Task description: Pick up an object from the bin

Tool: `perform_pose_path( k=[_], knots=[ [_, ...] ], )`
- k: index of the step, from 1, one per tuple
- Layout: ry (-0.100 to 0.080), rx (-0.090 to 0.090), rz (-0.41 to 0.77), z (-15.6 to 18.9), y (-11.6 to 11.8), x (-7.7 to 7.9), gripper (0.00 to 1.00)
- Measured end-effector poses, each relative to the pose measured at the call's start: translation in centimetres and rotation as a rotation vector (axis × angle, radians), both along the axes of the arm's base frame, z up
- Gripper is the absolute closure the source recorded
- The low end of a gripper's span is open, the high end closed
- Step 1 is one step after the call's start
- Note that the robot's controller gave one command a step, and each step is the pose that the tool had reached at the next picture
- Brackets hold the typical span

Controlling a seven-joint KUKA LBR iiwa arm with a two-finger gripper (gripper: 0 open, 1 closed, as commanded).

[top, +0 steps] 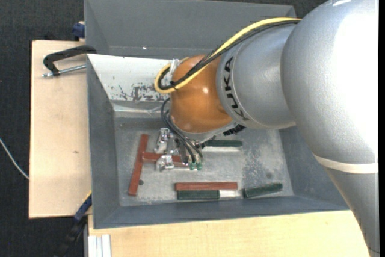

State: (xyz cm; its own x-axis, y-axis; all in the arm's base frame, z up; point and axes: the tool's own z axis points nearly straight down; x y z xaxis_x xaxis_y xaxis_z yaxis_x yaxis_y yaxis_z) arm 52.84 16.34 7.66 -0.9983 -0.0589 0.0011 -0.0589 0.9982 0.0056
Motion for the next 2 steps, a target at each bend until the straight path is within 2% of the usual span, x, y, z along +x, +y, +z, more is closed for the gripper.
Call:
perform_pose_path(
  k=[1, 2],
  knots=[
    [0.000, 0.000, 0.000, 0.0, 0.0, 0.0, 1.00],
    [-0.007, -0.003, -0.021, 19.9, -0.8, 0.2, 1.00]
  ],
)
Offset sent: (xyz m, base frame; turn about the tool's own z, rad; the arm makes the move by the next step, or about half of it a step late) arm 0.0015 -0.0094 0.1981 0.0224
